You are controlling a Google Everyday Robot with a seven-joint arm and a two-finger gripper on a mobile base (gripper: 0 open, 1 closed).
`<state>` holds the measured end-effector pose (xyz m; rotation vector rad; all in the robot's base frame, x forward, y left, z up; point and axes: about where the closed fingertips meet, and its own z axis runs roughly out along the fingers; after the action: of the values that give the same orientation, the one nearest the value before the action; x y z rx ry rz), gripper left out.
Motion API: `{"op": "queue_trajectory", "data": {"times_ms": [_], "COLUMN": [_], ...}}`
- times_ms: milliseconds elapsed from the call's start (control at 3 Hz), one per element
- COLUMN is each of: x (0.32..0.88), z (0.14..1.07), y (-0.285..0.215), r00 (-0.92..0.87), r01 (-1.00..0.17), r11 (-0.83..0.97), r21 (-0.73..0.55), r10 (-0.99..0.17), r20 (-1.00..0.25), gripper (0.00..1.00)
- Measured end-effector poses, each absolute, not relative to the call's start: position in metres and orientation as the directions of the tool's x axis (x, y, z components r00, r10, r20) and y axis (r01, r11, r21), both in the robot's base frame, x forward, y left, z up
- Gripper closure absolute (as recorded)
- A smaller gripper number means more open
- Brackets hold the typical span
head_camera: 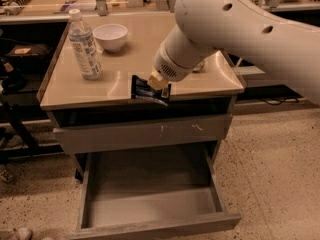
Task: Pick rxbar blueberry from middle drawer and place on counter
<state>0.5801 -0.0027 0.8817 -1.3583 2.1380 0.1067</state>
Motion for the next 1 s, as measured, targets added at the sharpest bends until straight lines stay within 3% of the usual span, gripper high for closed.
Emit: {"op": "queue_trajectory", "data": {"times_ms": [1000], "x": [0.642], "z": [0.908], "y": [0.006], "r00": [-0.252], "r01": [-0.843], "r11": [0.468], "r21": [-0.265], "r10": [-0.779], "r20": [-0.574], "gripper": [1.0]}}
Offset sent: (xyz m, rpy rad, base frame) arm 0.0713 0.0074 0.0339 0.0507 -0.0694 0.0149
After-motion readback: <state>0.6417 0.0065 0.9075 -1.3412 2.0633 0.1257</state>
